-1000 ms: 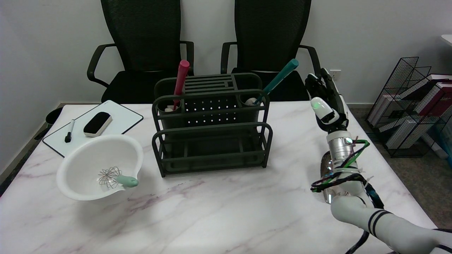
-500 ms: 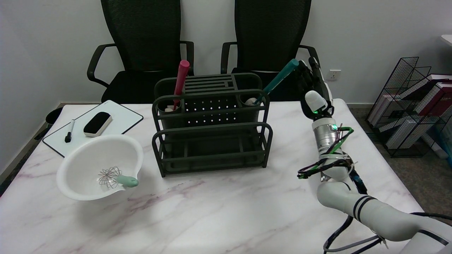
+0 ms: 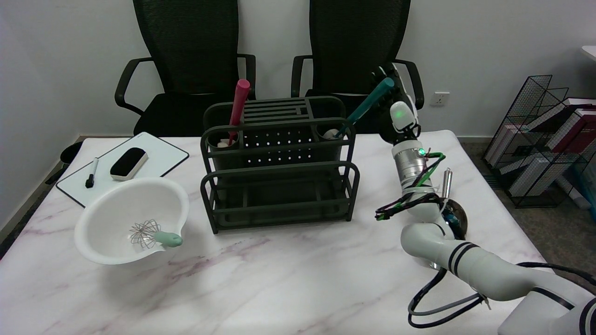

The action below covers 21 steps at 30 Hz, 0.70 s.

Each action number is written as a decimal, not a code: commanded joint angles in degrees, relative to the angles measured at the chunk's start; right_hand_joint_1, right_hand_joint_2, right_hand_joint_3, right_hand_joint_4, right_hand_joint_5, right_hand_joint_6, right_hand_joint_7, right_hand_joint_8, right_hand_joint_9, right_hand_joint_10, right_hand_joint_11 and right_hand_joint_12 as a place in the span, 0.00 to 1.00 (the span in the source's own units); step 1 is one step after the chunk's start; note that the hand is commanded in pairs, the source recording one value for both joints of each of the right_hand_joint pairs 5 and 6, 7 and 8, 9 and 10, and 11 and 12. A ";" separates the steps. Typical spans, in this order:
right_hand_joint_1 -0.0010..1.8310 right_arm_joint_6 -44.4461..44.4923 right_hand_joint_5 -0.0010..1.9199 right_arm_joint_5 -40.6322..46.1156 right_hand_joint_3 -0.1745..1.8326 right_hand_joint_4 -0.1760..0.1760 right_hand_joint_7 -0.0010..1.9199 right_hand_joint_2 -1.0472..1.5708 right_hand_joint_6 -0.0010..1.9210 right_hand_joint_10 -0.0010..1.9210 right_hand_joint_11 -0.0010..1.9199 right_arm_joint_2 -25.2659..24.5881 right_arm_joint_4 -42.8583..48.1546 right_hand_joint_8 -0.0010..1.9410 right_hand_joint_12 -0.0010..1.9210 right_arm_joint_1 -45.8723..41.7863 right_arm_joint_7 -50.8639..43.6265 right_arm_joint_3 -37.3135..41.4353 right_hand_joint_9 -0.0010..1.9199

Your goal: Pick up the blue drink carton.

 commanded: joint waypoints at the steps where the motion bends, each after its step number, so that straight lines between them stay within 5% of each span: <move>1: 0.57 -2.62 0.00 0.01 0.49 0.50 0.07 0.20 0.00 0.07 0.00 -1.36 4.25 0.07 0.00 1.51 0.05 -1.36 0.07; 21: 0.60 -2.85 0.00 0.09 0.49 0.50 0.02 0.29 0.00 0.08 0.05 -1.51 5.21 0.02 0.05 0.00 -0.18 -1.29 0.08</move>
